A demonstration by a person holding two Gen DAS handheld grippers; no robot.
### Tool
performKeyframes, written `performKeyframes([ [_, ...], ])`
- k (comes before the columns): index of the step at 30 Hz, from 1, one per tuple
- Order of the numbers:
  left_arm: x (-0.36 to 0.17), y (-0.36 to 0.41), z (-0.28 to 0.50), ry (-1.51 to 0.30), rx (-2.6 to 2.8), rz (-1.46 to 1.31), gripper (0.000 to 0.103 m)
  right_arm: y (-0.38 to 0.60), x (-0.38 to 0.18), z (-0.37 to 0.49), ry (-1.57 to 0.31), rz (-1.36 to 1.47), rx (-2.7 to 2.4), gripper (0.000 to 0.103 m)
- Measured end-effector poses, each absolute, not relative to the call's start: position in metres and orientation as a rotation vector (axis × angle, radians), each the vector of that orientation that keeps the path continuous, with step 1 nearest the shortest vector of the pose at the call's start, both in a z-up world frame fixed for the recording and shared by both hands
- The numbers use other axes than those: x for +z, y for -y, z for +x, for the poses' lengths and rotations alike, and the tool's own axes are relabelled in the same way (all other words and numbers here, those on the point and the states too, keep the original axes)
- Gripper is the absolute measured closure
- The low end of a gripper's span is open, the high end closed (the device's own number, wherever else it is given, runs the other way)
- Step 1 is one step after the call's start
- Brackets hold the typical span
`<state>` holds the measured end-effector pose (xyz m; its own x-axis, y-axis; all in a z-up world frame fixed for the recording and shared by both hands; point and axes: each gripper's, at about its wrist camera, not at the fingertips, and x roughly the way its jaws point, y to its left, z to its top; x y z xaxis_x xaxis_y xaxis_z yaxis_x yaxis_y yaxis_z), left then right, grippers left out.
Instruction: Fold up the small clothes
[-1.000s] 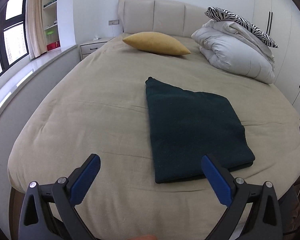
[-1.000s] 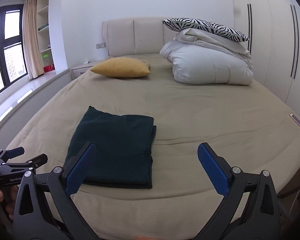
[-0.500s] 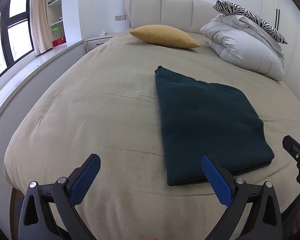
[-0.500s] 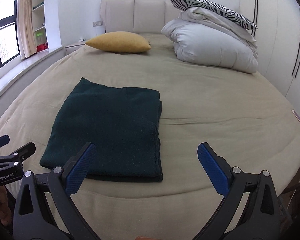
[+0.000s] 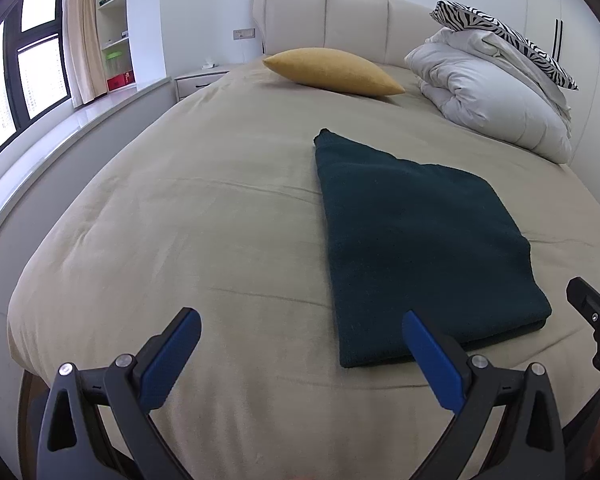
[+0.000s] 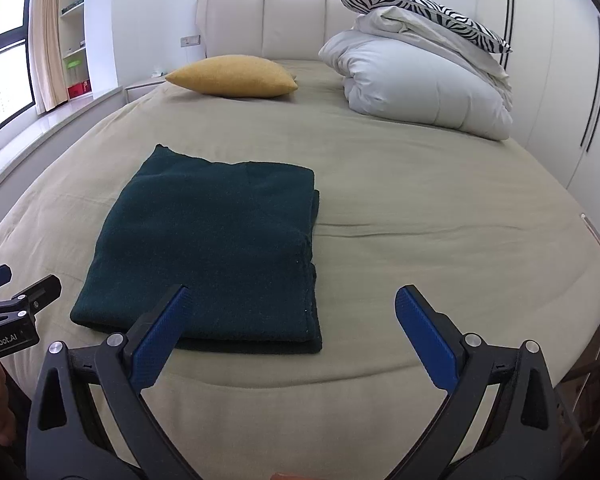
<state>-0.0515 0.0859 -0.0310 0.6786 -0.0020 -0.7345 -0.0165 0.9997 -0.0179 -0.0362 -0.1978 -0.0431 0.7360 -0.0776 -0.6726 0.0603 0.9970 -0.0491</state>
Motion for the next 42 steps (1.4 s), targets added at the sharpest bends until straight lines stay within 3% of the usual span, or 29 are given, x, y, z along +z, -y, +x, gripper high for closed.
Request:
performKeyframes([
  [42,-0.033,-0.0831,-0.0525,-0.827,0.016,-0.022,0.0,0.1915,-0.042,-0.0391,-0.752,-0.018,-0.059,0.0],
])
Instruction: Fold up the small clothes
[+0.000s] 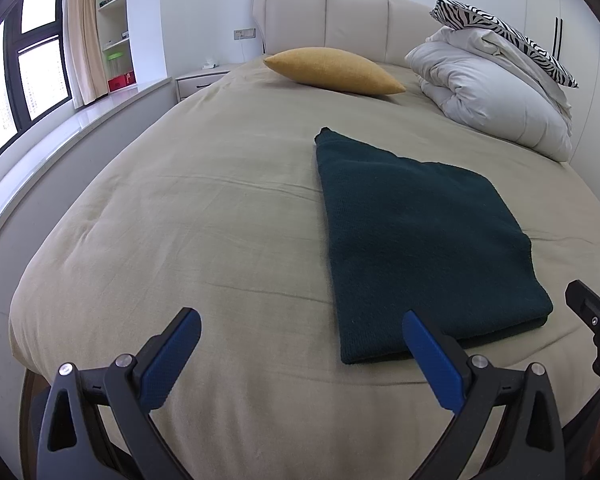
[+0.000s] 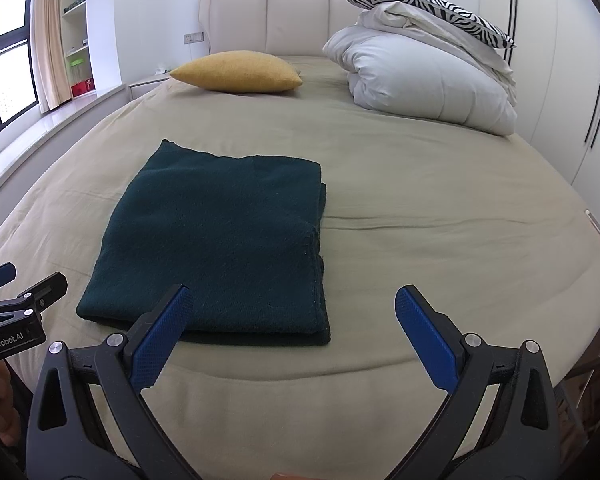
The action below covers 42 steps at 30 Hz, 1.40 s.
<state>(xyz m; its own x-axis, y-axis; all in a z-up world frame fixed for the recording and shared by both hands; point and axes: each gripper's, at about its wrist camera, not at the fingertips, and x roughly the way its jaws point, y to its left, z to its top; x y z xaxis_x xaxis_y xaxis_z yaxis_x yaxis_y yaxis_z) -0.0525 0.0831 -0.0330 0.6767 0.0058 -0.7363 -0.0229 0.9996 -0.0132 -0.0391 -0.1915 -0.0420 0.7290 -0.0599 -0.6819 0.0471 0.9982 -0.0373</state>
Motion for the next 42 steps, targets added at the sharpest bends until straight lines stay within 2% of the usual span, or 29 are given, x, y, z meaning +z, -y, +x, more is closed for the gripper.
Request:
performKeyframes([
  [42,-0.0333,-0.0847,-0.0524,-0.813,0.018,-0.006,0.0,0.1966,-0.0447,-0.0416,-0.77,-0.002,-0.043,0.0],
])
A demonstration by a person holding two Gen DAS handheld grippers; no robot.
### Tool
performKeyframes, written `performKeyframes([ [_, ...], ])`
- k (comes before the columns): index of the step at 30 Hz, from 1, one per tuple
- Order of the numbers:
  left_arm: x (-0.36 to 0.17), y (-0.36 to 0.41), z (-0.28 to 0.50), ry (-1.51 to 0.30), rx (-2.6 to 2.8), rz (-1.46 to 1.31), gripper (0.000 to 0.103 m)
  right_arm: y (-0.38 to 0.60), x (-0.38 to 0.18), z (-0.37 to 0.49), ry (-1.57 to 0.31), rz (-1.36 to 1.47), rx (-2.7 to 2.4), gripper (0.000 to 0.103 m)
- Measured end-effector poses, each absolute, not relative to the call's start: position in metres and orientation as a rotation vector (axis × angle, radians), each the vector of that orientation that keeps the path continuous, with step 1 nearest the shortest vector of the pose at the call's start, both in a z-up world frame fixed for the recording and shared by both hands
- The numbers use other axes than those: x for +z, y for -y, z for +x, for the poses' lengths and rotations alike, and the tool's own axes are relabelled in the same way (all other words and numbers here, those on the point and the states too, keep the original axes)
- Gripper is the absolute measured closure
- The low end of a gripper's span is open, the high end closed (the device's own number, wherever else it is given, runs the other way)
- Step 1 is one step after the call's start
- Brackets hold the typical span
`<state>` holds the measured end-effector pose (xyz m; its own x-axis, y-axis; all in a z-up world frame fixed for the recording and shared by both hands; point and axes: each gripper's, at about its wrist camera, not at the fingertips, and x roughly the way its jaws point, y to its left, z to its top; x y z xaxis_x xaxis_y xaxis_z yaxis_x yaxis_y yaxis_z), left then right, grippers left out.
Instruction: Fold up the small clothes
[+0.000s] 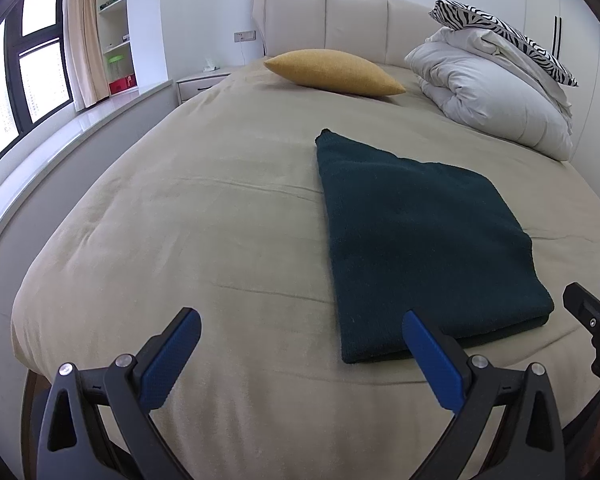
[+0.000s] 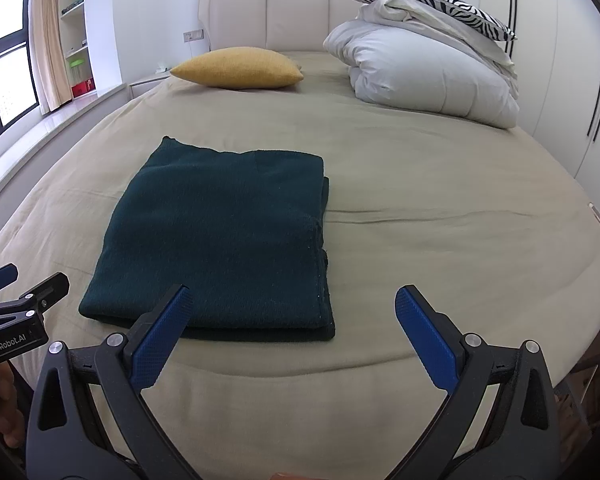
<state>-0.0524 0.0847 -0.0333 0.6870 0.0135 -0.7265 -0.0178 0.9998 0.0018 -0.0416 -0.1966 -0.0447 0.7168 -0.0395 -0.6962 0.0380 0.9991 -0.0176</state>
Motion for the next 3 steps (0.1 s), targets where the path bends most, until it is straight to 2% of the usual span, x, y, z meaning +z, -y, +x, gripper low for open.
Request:
performKeyframes([
  [3,-0.0325,-0.0845,-0.0527,-0.804,0.016,0.001,0.0,0.1977,-0.0452,-0.0411,-0.773,0.002,-0.04,0.0],
])
